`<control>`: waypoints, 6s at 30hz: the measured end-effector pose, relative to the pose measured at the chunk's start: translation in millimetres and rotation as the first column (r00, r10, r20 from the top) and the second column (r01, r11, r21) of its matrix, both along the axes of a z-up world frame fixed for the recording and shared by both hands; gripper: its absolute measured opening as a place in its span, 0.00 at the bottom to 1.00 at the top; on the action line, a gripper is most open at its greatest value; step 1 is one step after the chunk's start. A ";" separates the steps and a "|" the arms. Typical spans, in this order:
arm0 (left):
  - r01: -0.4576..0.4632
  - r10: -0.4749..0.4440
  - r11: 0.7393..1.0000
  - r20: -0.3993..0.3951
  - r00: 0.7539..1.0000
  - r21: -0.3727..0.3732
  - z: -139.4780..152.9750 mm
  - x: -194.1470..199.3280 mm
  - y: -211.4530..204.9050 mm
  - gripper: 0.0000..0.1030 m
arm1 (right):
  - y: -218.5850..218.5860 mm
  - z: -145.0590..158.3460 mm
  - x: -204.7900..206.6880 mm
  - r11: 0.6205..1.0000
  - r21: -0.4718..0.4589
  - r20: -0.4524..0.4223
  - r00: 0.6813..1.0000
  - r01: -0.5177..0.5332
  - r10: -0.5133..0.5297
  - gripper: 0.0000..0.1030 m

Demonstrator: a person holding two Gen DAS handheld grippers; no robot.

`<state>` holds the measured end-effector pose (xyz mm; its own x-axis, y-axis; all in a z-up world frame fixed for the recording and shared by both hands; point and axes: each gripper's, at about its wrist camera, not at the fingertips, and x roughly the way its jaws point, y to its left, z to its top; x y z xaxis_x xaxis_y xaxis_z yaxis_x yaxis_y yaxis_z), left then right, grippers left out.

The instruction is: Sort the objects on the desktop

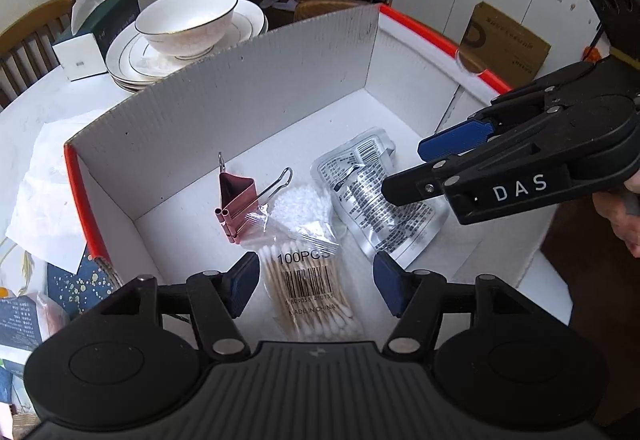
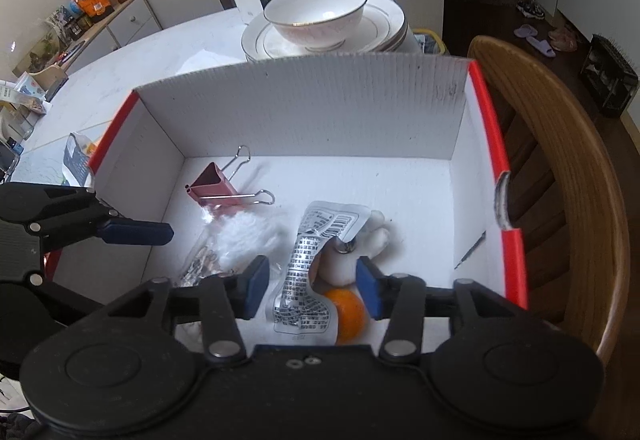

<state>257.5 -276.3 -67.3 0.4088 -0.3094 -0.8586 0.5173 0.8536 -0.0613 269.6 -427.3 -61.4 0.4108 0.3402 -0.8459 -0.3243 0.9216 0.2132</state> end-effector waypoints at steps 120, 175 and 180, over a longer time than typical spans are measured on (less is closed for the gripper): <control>-0.451 0.453 0.889 0.019 0.891 -0.076 -42.8 -51.6 415.3 0.97 | 380.5 -40.8 -82.6 0.992 -0.104 0.066 0.995 -0.065 0.072 0.79; -0.436 0.450 0.842 -0.031 0.893 -0.317 33.9 -109.1 356.3 0.65 | 277.0 34.6 -106.1 0.995 0.068 0.138 0.989 -0.068 0.058 0.51; -0.402 0.425 0.854 -0.004 0.905 -0.331 47.7 -108.9 334.8 0.65 | 256.1 47.7 -104.7 0.994 0.087 0.153 0.987 -0.059 0.045 0.51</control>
